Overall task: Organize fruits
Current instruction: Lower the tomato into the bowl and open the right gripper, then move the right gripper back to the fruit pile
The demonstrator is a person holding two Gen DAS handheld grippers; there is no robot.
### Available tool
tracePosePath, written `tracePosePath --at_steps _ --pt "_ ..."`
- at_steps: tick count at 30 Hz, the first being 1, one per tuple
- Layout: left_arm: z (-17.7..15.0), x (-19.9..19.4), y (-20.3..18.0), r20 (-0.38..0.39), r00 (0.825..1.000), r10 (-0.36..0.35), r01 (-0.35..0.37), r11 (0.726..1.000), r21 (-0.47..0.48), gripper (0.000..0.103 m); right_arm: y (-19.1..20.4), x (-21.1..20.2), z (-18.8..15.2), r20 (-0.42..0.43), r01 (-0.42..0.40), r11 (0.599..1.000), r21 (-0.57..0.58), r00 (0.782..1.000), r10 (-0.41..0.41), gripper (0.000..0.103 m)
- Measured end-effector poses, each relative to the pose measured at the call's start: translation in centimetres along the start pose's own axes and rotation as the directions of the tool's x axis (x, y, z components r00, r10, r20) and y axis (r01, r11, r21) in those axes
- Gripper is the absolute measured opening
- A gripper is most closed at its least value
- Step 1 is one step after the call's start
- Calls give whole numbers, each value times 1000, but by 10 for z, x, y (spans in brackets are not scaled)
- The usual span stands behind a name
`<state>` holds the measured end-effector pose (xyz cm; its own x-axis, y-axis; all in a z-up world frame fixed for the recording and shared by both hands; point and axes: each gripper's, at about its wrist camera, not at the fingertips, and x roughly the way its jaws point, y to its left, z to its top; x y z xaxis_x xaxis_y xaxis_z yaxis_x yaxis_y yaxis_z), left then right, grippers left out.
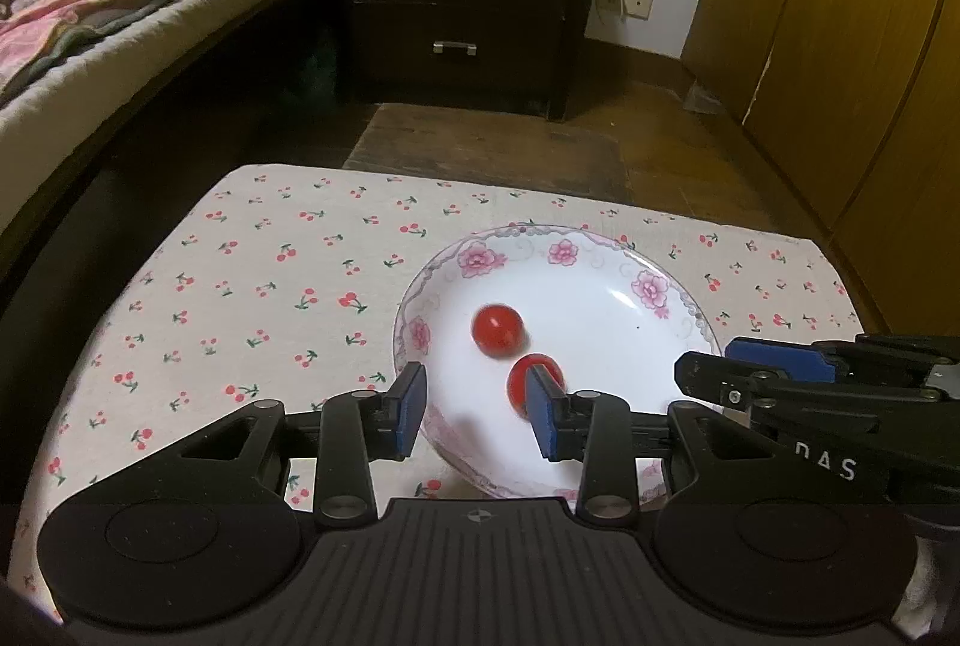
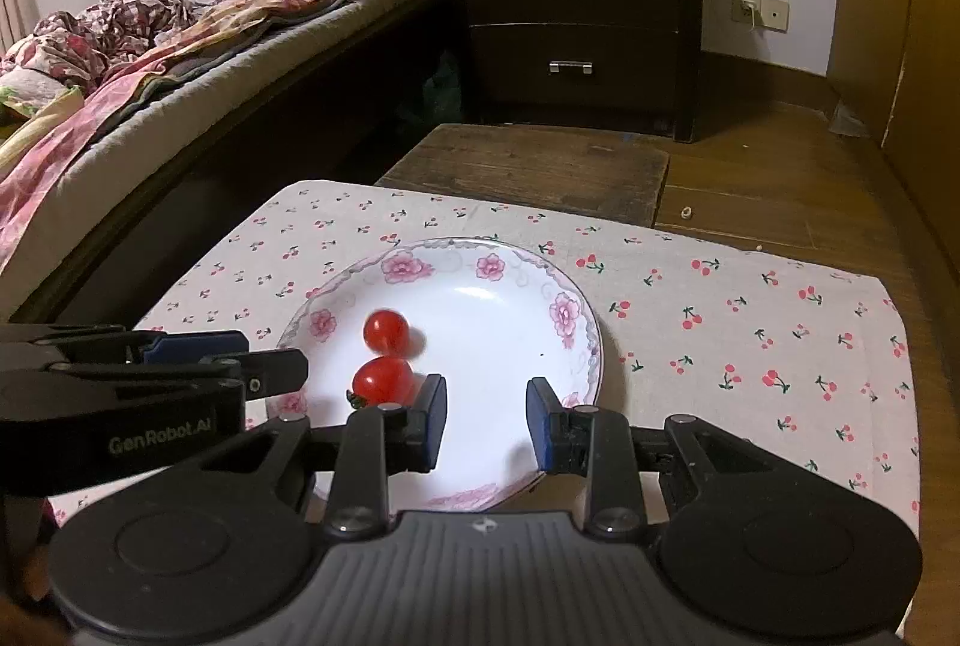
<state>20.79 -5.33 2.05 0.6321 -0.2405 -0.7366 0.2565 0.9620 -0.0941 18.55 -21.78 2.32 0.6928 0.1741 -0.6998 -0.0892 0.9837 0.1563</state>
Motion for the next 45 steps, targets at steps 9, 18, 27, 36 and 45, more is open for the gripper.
tracePosePath --at_steps 9,18,27,36,45 --pt "-6 -12 6 6 1000 2 -2 1000 -2 45 12 -14 -5 4 -13 1000 -15 1000 13 30" --pt "-20 -26 14 0 1000 0 0 1000 -20 46 19 -26 -21 -9 -18 1000 11 1000 18 30" --pt "-46 -46 21 -24 1000 -7 6 999 -43 47 33 -41 -43 -33 -35 999 8 999 35 30" --pt "-69 -59 27 -53 998 -13 10 998 -60 48 41 -51 -66 -68 -38 999 11 997 38 30" --pt "-90 -68 28 -85 996 -22 15 997 -76 48 46 -58 -80 -88 -49 999 17 995 51 31"
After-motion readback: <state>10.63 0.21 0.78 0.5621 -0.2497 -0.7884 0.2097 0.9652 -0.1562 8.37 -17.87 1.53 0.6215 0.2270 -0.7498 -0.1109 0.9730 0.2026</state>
